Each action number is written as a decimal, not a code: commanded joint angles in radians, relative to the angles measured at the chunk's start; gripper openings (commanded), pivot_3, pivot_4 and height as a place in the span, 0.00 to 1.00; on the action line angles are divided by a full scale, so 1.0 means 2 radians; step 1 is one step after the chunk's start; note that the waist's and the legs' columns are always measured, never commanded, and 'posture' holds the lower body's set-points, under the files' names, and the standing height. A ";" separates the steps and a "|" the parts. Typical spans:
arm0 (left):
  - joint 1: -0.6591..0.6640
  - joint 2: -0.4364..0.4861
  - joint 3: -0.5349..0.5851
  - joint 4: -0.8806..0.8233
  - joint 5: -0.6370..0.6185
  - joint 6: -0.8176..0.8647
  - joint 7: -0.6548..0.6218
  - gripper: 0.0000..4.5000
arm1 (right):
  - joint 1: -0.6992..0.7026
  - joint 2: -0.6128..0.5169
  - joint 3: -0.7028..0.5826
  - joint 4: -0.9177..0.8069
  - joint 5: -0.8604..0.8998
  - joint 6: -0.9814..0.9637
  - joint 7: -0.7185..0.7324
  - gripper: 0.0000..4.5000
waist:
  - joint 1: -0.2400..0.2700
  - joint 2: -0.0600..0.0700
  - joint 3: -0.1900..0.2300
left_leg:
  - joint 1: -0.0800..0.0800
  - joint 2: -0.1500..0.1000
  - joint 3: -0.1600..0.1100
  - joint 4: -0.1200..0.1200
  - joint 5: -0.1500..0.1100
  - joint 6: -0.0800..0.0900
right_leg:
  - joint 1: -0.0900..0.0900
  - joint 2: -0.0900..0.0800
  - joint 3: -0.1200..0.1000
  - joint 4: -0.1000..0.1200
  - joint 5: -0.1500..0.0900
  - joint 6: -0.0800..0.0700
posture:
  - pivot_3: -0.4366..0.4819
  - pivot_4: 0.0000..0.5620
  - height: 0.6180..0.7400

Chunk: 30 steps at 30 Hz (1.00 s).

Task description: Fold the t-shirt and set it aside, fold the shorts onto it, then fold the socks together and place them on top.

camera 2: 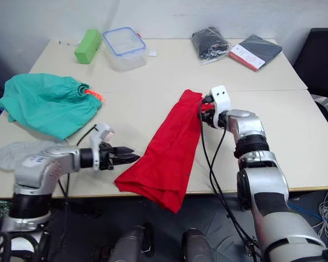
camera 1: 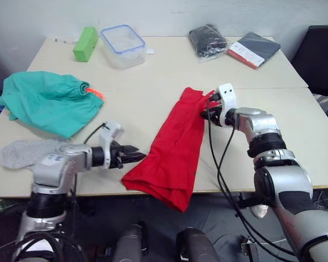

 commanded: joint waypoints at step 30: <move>-0.380 -0.218 -0.036 0.706 0.175 -0.332 0.004 0.38 | 0.319 0.047 -0.015 -0.579 0.210 0.420 -0.082 0.63 | 0.007 -0.002 -0.001 | 0.000 0.000 0.000 0.000 0.000 0.000 | 0.000 0.000 -0.001 -0.001 0.000 0.000 | 0.48 0.27 1.00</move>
